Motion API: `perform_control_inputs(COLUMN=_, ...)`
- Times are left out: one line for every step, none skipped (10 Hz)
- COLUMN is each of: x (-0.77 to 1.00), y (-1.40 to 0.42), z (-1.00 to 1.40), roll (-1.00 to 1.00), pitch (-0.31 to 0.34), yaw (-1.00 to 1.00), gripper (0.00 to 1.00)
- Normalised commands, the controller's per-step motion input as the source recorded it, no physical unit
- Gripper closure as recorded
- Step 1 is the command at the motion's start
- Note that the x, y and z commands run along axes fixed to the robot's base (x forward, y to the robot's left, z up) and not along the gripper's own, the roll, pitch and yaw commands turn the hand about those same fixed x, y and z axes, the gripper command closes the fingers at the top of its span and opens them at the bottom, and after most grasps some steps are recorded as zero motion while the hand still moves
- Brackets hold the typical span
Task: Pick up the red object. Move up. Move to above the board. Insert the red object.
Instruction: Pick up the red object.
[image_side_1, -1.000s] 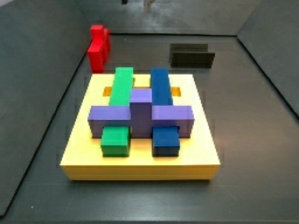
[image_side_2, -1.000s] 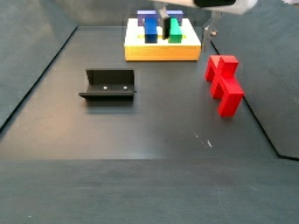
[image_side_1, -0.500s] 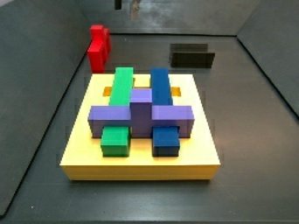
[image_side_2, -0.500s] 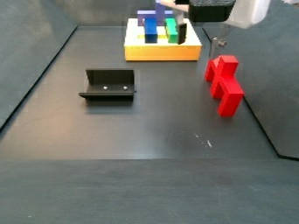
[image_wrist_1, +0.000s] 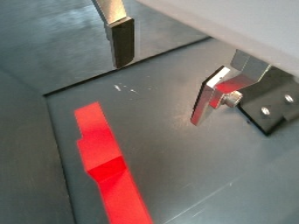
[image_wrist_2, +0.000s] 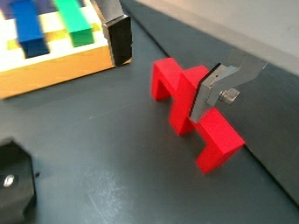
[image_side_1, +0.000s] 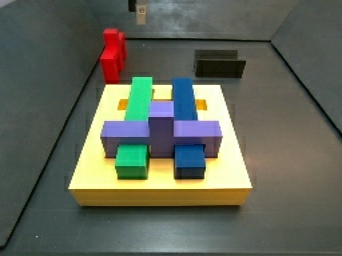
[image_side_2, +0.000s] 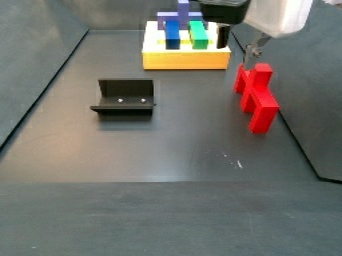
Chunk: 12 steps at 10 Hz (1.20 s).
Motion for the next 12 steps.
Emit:
perform_control_inputs(x=-0.21, y=-0.06, z=-0.06, roll=-0.06, pitch=-0.141, yaw=-0.77, gripper=0.00)
perform_control_inputs(x=-0.24, y=-0.07, z=-0.10, roll=-0.05, pitch=-0.161, yaw=-0.73, gripper=0.00)
perform_control_inputs(x=-0.26, y=-0.09, z=-0.10, roll=-0.05, pitch=-0.170, yaw=-0.69, gripper=0.00)
perform_control_inputs(x=-0.29, y=-0.11, z=-0.12, roll=-0.04, pitch=-0.193, yaw=-0.64, gripper=0.00)
perform_control_inputs(x=-0.37, y=-0.12, z=-0.11, roll=-0.03, pitch=-0.234, yaw=-0.50, gripper=0.00)
perform_control_inputs(x=-0.21, y=-0.03, z=-0.18, roll=-0.03, pitch=-0.173, yaw=-0.17, gripper=0.00)
perform_control_inputs(x=-0.35, y=-0.04, z=-0.23, roll=0.00, pitch=-0.117, yaw=-0.32, gripper=0.00)
perform_control_inputs(x=-0.38, y=0.00, z=-0.23, roll=0.00, pitch=-0.084, yaw=-0.47, gripper=0.00)
perform_control_inputs(x=-0.37, y=0.00, z=-0.19, roll=-0.01, pitch=-0.079, yaw=-0.47, gripper=0.00)
perform_control_inputs(x=-0.32, y=0.00, z=-0.15, roll=0.00, pitch=-0.053, yaw=-0.44, gripper=0.00)
perform_control_inputs(x=-0.31, y=0.00, z=-0.13, roll=0.00, pitch=-0.043, yaw=-0.45, gripper=0.00)
perform_control_inputs(x=-0.25, y=0.00, z=-0.06, roll=0.00, pitch=-0.056, yaw=-0.32, gripper=0.00)
